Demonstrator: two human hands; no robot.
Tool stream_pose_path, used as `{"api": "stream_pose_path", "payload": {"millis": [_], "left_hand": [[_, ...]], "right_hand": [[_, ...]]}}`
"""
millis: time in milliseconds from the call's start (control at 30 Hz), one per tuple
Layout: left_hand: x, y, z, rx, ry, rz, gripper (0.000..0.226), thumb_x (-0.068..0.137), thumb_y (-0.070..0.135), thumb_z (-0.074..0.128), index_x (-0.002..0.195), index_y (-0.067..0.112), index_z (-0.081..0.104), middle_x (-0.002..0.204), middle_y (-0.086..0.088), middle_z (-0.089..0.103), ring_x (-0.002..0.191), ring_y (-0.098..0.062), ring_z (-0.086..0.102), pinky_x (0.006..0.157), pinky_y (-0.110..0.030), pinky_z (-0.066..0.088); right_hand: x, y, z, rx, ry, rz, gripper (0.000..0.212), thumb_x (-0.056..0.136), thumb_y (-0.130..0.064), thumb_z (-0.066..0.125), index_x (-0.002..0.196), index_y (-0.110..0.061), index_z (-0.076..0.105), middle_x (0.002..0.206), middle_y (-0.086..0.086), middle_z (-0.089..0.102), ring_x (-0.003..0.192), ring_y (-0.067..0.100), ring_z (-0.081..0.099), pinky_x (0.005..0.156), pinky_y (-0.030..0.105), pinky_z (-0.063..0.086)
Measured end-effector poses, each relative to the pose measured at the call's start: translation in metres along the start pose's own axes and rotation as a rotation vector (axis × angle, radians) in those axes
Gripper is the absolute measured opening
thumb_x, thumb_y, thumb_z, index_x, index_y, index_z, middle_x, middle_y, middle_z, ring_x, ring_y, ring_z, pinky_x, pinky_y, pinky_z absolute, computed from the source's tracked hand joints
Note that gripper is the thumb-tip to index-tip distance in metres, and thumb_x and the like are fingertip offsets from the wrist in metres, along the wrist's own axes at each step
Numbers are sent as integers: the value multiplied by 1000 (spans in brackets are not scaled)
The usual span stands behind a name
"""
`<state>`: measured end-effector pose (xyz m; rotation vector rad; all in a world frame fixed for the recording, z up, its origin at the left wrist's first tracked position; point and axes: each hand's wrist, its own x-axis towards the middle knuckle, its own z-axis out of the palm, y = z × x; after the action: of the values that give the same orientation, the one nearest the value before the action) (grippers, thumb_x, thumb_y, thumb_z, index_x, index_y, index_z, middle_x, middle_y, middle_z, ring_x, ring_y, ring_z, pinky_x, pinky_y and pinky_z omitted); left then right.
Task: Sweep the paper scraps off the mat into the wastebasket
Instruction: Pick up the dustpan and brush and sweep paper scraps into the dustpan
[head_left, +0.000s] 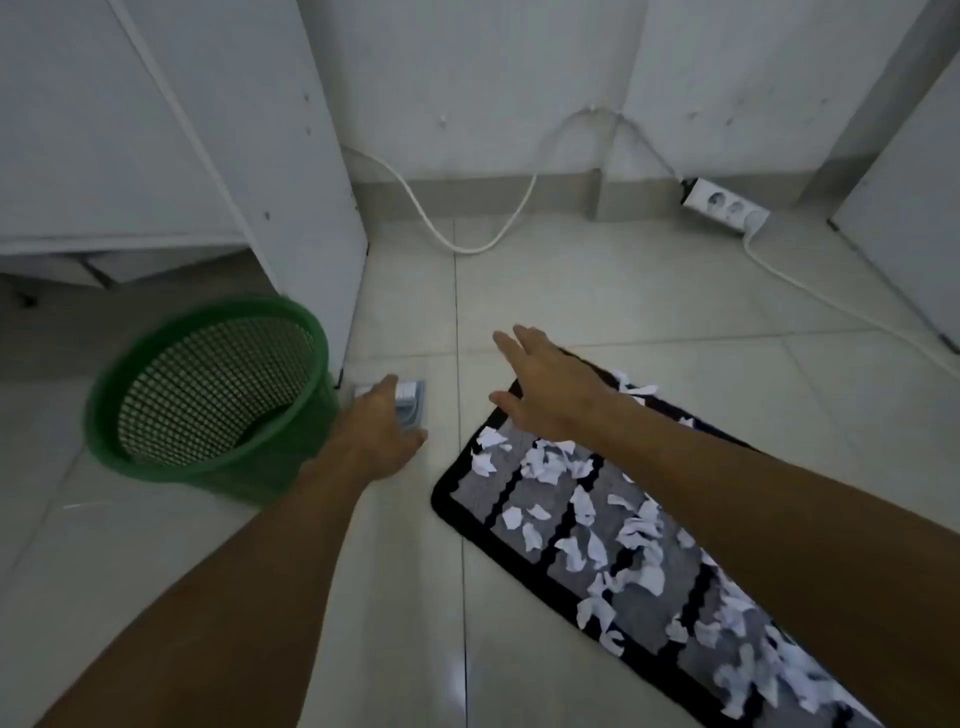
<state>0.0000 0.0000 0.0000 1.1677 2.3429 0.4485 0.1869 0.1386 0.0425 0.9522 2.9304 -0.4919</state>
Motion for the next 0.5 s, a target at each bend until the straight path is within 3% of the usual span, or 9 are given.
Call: {"api": "stream_pose_path", "payload": {"millis": [100,200,267,367,500], "left_hand": [[11,-40,43,150,-74,-143,72,82,38,65,138,8,32,135,-15,48,117,-32,52,98,-42,46],[23,-73,82,192,-114,-252,81,84,43,61,144,3,23,143,-17,40,124,-34,47,102,-42,43],[38,-79,95,132,-5,-274,70,85,39,62,137,1,35,136,-18,46,117,-35,52,94,-40,47],[58,-76,104,39,205,-260,32,85,23,62,108,1,60,110,-19,64,95,-34,63,78,-37,53],[64,-67,117,-251,335,-51,16,81,14,67,95,7,67,90,-7,72,77,-21,64,68,-26,50]], "right_hand": [[21,2,52,-97,-51,-84,72,101,-40,47,156,-12,10,164,14,10,153,28,4,117,53,30],[42,-3,95,-113,-89,-142,69,100,-39,49,155,-12,16,162,15,18,153,28,8,114,53,32],[57,-6,112,-100,-80,-173,66,101,-36,49,154,-11,20,159,15,24,152,29,11,113,52,34],[78,-9,141,-65,-71,-218,61,100,-32,52,151,-10,27,155,16,31,149,30,17,108,52,39],[94,-10,168,33,-11,-271,48,96,-17,57,143,-11,47,146,19,42,141,32,32,97,50,49]]}}
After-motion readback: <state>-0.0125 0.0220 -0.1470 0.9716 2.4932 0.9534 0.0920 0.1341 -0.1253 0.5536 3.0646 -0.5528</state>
